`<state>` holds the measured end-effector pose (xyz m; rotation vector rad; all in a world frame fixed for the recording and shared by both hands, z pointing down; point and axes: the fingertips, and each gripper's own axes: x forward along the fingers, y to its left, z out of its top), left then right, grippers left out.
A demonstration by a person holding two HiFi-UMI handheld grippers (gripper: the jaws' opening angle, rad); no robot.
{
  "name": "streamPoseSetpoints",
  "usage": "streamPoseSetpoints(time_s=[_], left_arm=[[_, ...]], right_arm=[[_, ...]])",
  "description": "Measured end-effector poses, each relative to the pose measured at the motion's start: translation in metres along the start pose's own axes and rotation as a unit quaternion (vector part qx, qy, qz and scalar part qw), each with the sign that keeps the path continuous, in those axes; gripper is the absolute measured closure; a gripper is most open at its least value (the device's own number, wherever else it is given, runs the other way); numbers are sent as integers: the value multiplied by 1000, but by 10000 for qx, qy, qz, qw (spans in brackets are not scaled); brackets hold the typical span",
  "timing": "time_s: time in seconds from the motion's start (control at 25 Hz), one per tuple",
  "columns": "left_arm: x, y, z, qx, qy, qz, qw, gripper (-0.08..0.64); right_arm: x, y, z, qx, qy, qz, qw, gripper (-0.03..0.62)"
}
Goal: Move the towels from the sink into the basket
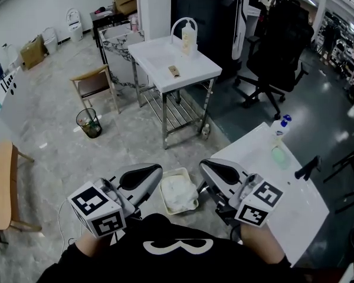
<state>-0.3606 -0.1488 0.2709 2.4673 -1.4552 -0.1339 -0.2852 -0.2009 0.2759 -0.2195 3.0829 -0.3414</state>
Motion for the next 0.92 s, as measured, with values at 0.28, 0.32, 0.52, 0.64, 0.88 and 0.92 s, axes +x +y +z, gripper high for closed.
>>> streamPoseSetpoints(time_s=[0.28, 0.32, 0.52, 0.64, 0.88, 0.92], left_arm=[[9, 8, -2, 5, 84, -30, 10000, 554], [9, 10, -1, 11, 75, -14, 10000, 554], [13, 18, -2, 28, 102, 16, 9999, 554], [16, 21, -4, 6, 141, 46, 9999, 554], [24, 31, -6, 9, 198, 55, 9998, 554], [25, 33, -7, 13, 202, 57, 9998, 554]], right_arm=[[4, -7, -3, -99, 119, -38, 9999, 588], [5, -8, -4, -89, 134, -45, 9999, 588], [11, -15, -8, -48, 161, -50, 9998, 588], [13, -19, -8, -44, 151, -28, 9999, 588], [18, -28, -9, -73, 144, -26, 9999, 588], [20, -30, -9, -73, 139, -33, 9999, 589]])
